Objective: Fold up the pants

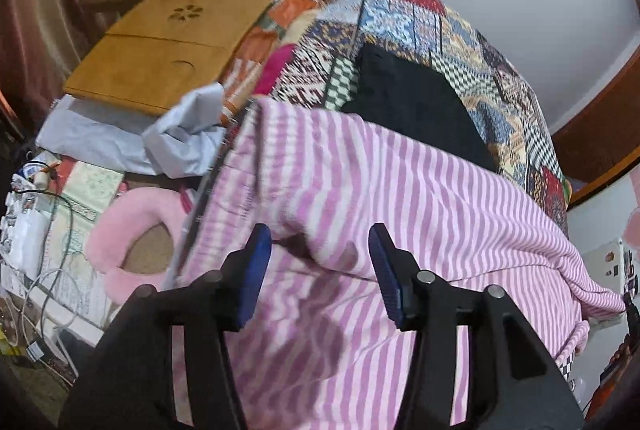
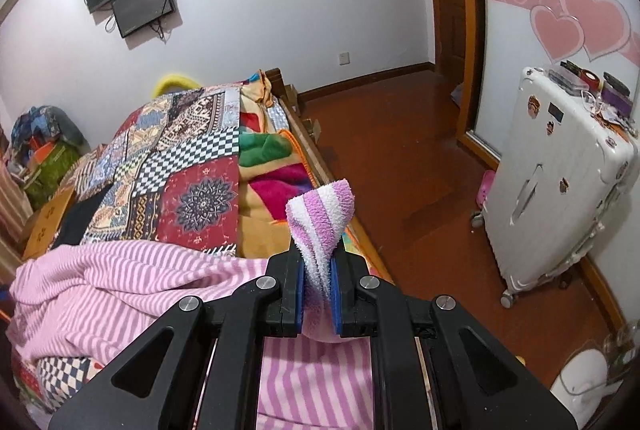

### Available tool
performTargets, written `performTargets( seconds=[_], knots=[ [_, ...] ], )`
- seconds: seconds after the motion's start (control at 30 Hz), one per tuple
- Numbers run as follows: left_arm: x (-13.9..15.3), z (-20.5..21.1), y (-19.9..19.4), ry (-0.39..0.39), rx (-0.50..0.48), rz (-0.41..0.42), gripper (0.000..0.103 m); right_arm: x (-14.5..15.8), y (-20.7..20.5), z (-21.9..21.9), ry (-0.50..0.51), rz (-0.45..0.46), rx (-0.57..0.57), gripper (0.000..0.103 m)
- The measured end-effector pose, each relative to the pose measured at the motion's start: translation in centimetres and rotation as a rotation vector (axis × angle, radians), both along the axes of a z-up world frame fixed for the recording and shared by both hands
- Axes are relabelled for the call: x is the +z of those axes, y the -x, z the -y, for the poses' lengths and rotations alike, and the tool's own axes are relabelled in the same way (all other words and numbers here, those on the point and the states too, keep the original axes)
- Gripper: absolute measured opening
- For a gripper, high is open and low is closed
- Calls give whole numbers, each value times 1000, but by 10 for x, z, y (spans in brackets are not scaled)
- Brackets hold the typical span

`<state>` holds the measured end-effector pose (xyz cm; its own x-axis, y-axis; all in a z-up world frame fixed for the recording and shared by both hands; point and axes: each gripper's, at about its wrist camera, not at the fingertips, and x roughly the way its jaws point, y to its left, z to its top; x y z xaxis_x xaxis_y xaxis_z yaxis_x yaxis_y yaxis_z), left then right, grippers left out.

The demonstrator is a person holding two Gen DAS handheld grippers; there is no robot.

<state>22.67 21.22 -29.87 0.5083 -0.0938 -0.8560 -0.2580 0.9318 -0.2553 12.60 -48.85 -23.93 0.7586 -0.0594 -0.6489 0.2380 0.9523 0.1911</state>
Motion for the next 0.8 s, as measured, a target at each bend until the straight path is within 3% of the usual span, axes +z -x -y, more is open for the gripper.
performTargets(
  seconds=[0.23, 0.3, 0.43, 0.8],
  knots=[
    [-23, 3, -23, -9, 37, -60, 49, -12, -2, 1, -19, -24, -3, 9],
    [-25, 5, -26, -48, 44, -63, 31, -15, -3, 1, -22, -32, -4, 9],
    [-24, 9, -28, -88, 30, -52, 11, -16, -4, 1, -30, -31, -5, 9],
    [48, 13, -5, -138, 31, 109, 5, 30, 2, -1, 13, 92, -7, 9]
  ],
)
